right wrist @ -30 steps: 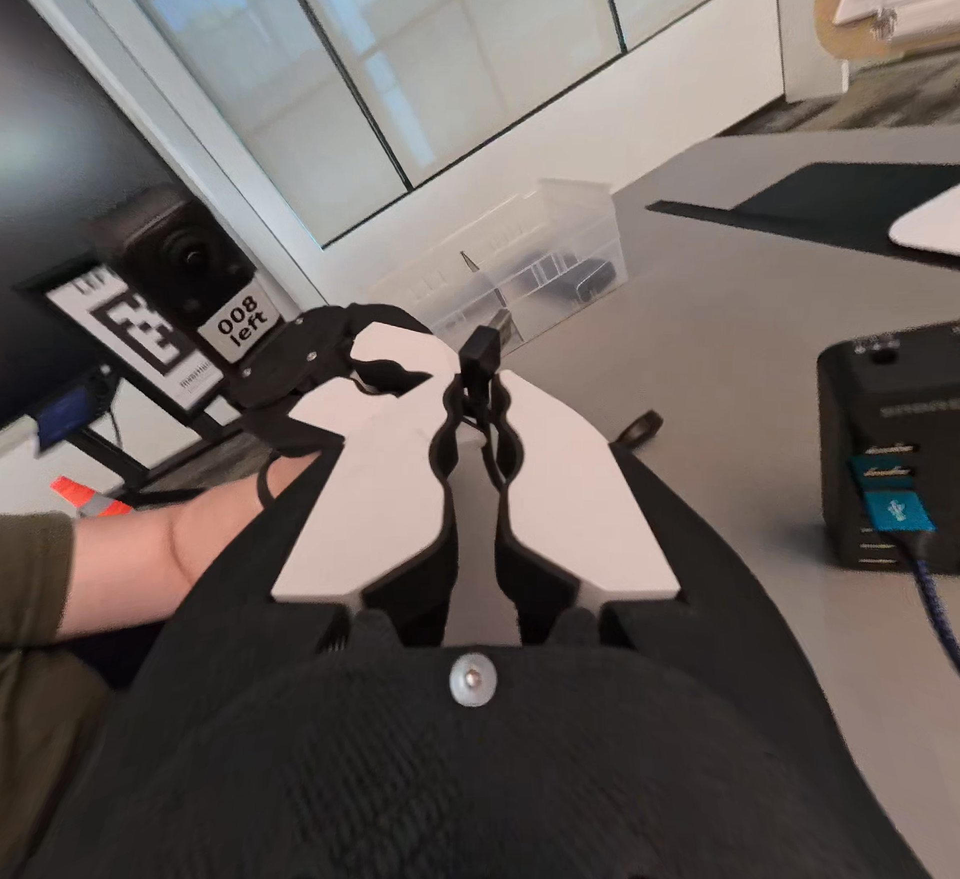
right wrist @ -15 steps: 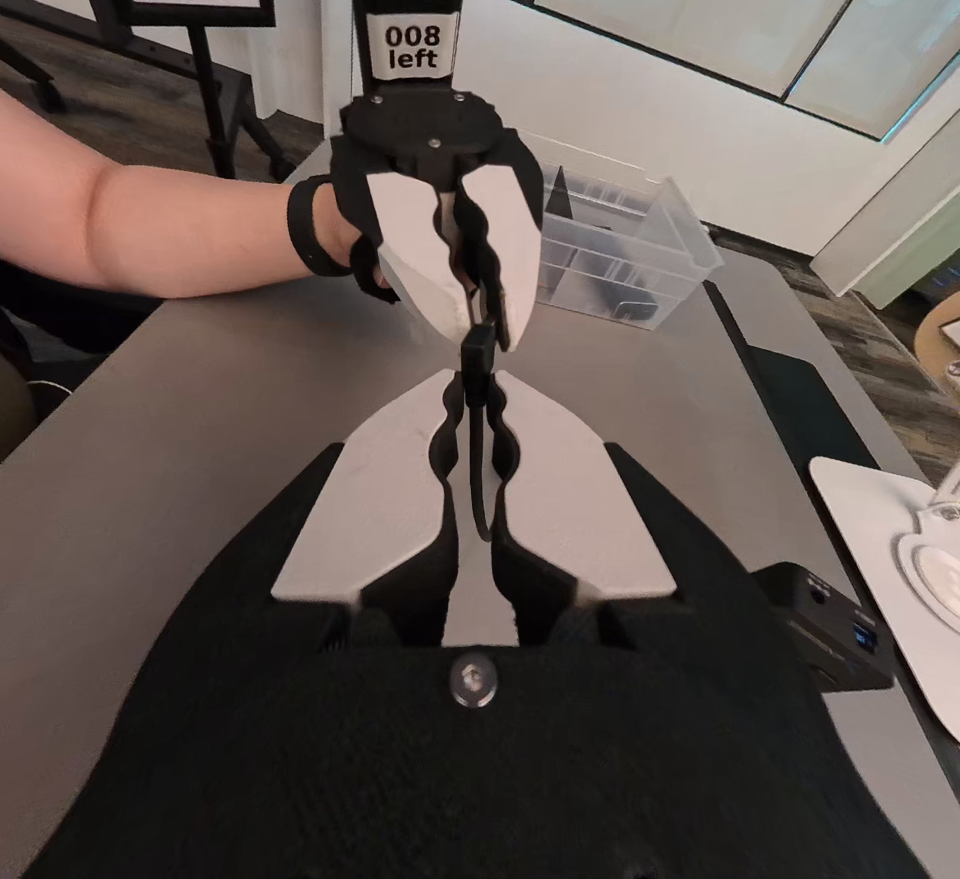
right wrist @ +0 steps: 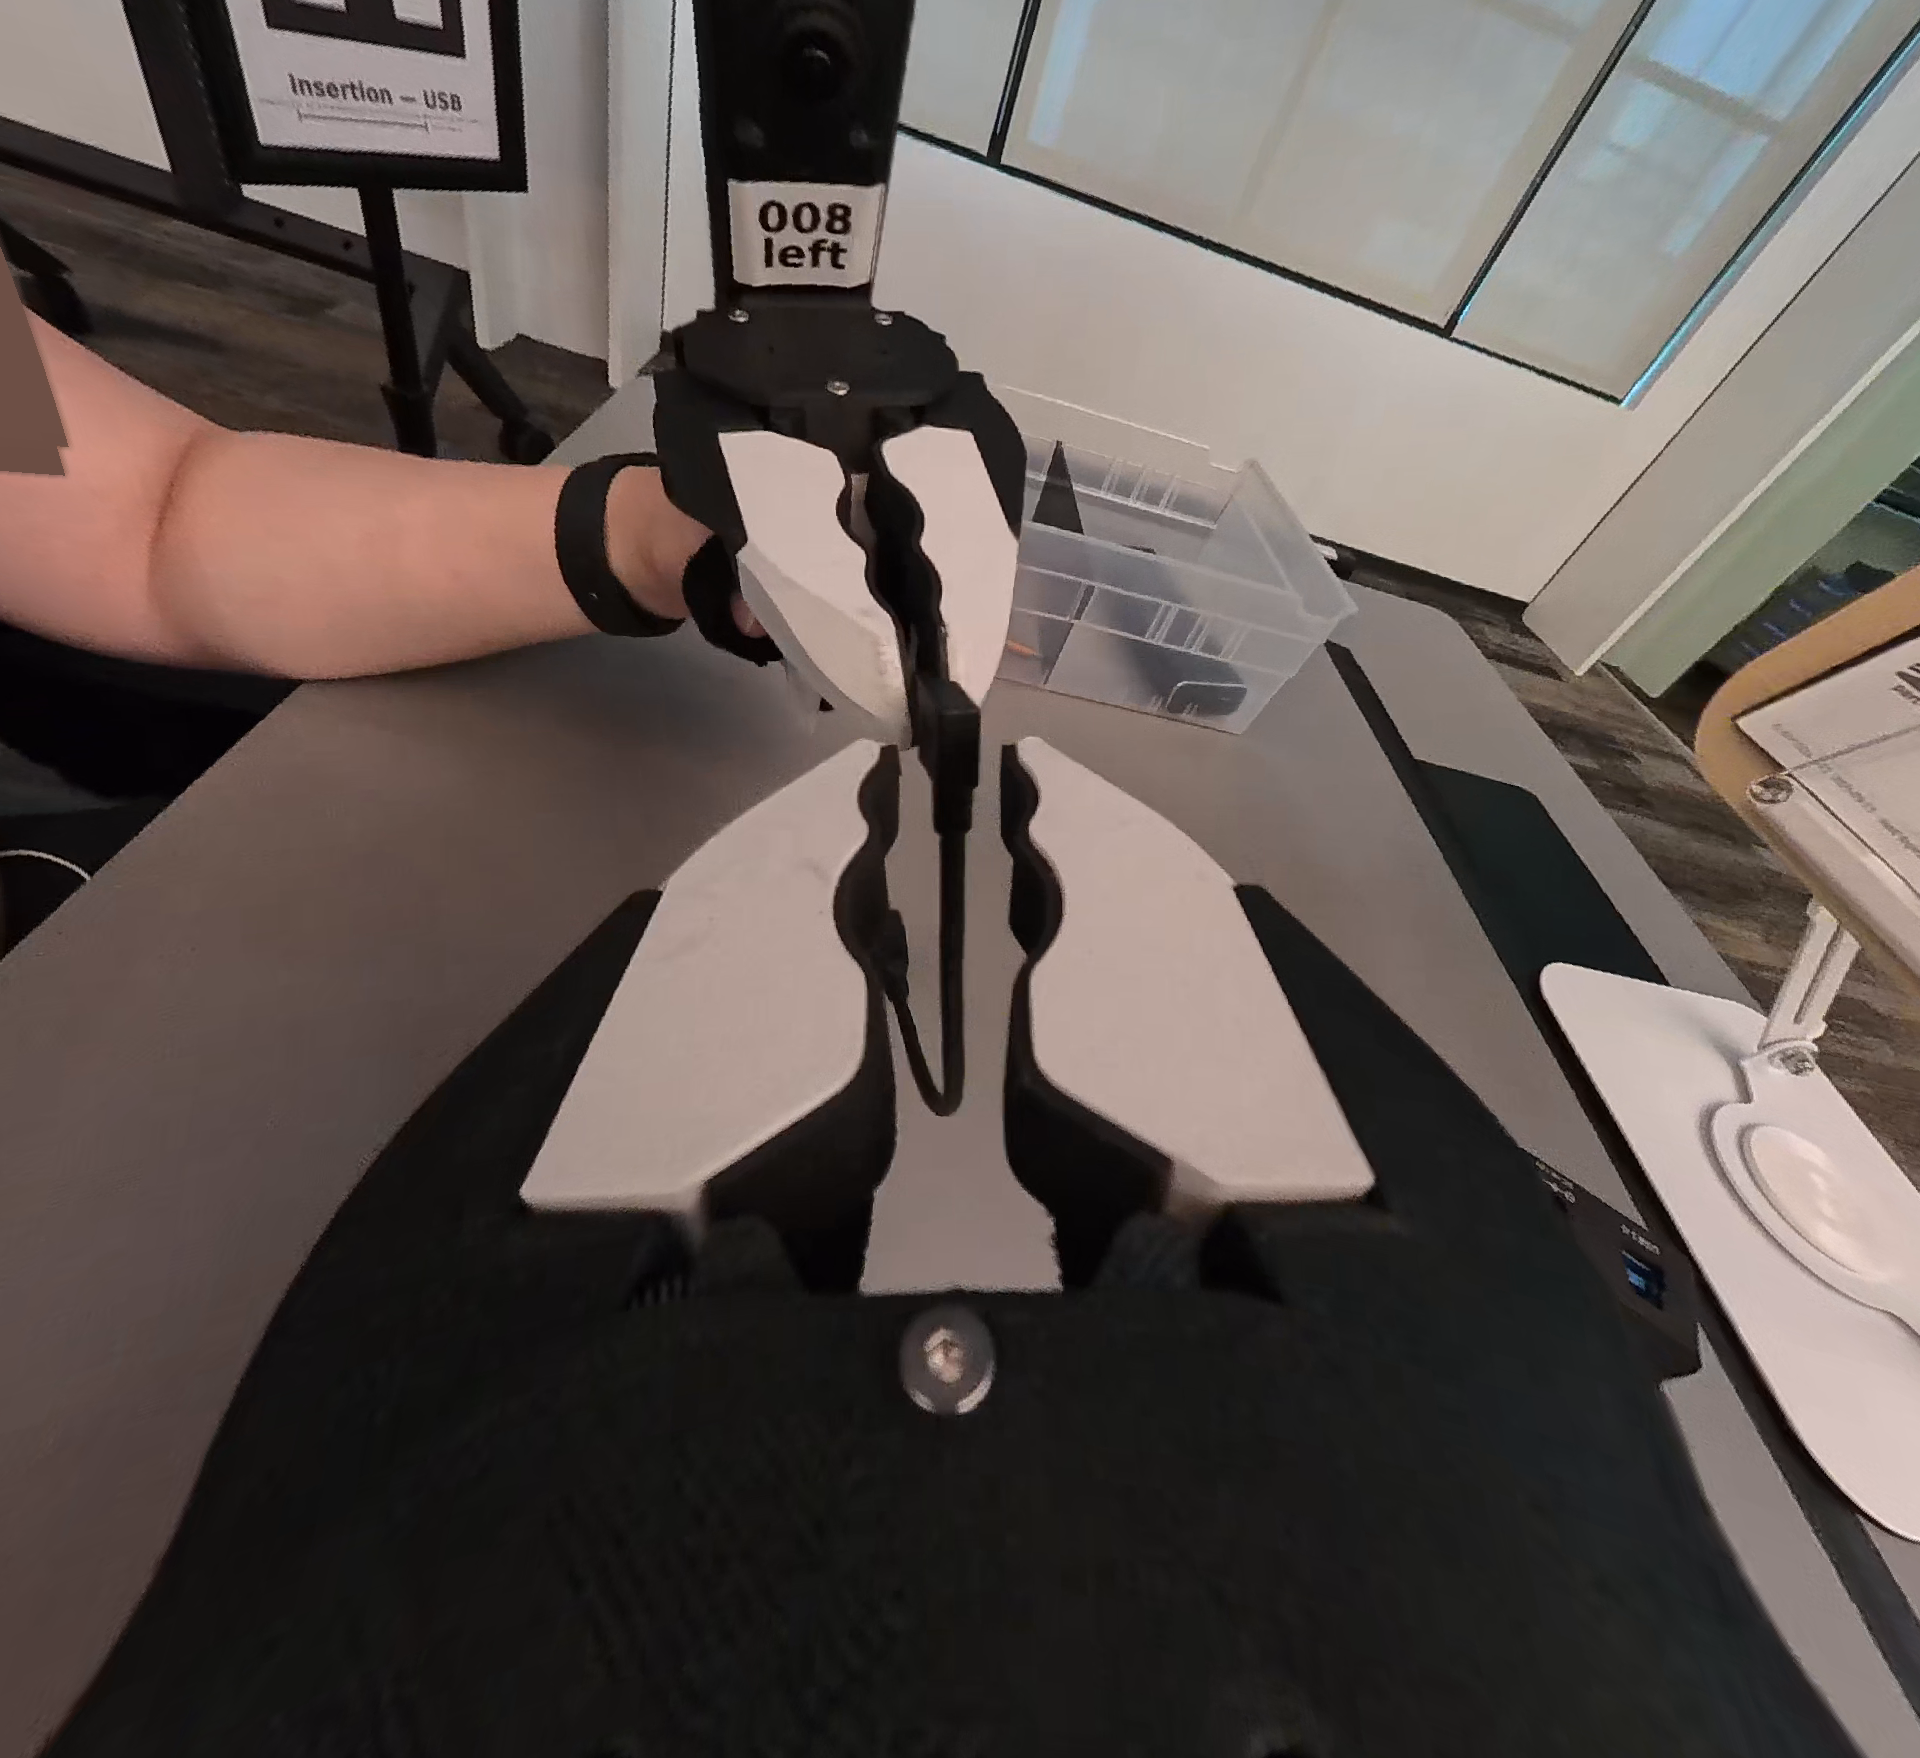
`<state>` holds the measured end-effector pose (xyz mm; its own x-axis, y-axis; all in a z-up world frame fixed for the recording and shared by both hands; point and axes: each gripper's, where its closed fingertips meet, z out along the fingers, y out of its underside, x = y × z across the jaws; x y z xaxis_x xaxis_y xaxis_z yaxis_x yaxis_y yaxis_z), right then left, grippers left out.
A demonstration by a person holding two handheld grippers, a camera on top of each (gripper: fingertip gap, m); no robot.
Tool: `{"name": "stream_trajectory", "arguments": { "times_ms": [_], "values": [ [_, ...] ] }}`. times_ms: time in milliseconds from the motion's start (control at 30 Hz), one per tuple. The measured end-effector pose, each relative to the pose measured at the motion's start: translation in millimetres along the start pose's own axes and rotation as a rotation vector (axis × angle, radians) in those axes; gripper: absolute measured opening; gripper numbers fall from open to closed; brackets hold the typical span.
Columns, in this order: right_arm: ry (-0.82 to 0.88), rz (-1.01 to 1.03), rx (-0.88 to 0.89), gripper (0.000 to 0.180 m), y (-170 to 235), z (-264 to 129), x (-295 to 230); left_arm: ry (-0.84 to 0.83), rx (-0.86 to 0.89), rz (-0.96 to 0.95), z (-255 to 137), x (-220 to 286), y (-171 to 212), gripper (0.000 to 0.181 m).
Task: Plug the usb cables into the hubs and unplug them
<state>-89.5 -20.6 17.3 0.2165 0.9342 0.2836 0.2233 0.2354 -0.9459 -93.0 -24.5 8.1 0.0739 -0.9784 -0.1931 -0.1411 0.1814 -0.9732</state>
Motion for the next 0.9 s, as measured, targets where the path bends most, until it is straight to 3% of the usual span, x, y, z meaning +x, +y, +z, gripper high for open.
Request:
{"name": "stream_trajectory", "arguments": {
  "times_ms": [700,733,800,900],
  "values": [
    [-0.099,-0.016,-0.029,0.008,3,-2,-14,0.047,-0.001,0.030,6,12,0,0.003],
    [-0.120,-0.021,-0.008,0.009,1,-4,-16,0.044,0.021,0.027,5,13,-3,0.007],
    [-0.218,0.005,0.085,0.009,-7,-17,-24,0.039,0.081,0.008,1,13,-14,0.031],
    [-0.371,0.127,0.325,0.008,-34,-54,-25,0.079,0.155,-0.060,-8,12,-25,0.035]
  ]
}}
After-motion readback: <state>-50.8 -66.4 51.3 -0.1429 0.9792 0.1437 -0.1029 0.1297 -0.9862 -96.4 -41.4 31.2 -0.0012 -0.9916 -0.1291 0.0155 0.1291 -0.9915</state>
